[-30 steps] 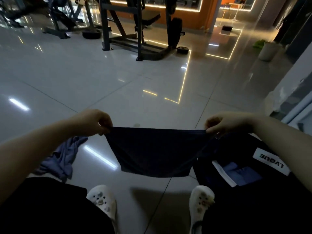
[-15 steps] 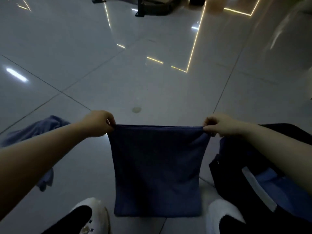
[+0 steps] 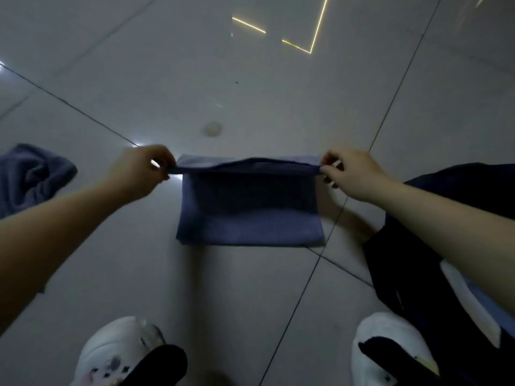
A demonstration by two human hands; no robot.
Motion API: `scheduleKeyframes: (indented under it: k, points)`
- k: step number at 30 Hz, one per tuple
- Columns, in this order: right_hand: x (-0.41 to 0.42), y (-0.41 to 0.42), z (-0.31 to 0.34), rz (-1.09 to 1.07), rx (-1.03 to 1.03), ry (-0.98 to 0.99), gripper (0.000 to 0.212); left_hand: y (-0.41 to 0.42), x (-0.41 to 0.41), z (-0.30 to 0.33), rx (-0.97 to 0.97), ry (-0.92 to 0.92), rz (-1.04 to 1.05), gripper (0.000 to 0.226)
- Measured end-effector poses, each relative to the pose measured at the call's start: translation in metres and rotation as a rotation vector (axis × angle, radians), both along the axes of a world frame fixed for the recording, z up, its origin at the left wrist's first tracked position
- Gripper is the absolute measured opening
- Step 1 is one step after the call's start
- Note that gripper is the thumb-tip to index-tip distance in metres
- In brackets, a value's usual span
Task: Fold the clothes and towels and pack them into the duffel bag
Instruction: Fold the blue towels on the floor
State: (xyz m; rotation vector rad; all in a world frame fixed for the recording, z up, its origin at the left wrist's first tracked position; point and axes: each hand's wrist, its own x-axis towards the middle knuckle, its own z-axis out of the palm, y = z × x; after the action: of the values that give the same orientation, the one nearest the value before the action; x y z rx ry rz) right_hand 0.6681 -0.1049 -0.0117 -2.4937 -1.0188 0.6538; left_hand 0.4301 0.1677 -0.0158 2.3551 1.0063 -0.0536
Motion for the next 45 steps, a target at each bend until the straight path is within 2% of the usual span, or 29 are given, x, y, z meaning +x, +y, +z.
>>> scheduleKeyframes:
  k: [3, 6, 11, 14, 18, 21, 23, 25, 28, 34, 37, 40, 43, 45]
  points:
    - [-0.026, -0.016, -0.020, 0.108, -0.029, -0.082, 0.009, -0.022, -0.022, -0.033, -0.036, 0.068, -0.004, 0.021]
    - [-0.050, -0.031, -0.042, 0.157, -0.016, -0.070, 0.004, -0.038, -0.043, -0.065, -0.096, 0.077, -0.029, 0.027]
    - [-0.070, -0.047, -0.073, 0.146, 0.000, -0.047, 0.004, -0.044, -0.058, -0.082, -0.044, 0.096, -0.065, 0.014]
    - [-0.067, -0.050, -0.074, 0.069, 0.070, -0.070, 0.005, -0.036, -0.058, -0.078, -0.003, -0.027, -0.025, 0.031]
    - [-0.070, -0.055, -0.059, -0.032, 0.250, -0.106, 0.008, -0.044, -0.063, -0.054, 0.112, -0.165, 0.025, 0.006]
    - [-0.081, -0.066, -0.063, 0.000, 0.254, -0.087, 0.010, -0.056, -0.079, -0.062, 0.087, -0.150, -0.058, 0.008]
    - [-0.088, -0.072, -0.078, 0.009, 0.158, -0.044, 0.009, -0.057, -0.088, -0.081, 0.041, -0.099, -0.130, 0.018]
    - [-0.092, -0.074, -0.091, 0.009, 0.052, 0.005, 0.008, -0.058, -0.088, -0.093, 0.057, -0.069, -0.172, 0.017]
    - [-0.093, -0.071, -0.098, 0.034, 0.014, 0.010, 0.012, -0.061, -0.085, -0.092, 0.071, -0.048, -0.242, 0.018]
    - [-0.092, -0.073, -0.101, 0.181, 0.010, -0.095, 0.015, -0.061, -0.085, -0.097, 0.153, -0.043, -0.341, 0.023]
    - [-0.090, -0.078, -0.104, 0.264, 0.016, -0.186, 0.015, -0.056, -0.082, -0.100, 0.159, -0.099, -0.402, 0.003]
    - [-0.086, -0.086, -0.109, 0.357, -0.009, -0.254, 0.023, -0.052, -0.085, -0.105, 0.210, -0.185, -0.537, 0.014]
    - [-0.083, -0.090, -0.110, 0.432, -0.022, -0.309, 0.038, -0.049, -0.087, -0.105, 0.348, -0.145, -0.652, 0.009]
    - [-0.084, -0.090, -0.108, 0.500, -0.007, -0.415, 0.037, -0.050, -0.088, -0.099, 0.416, -0.058, -0.698, 0.016]
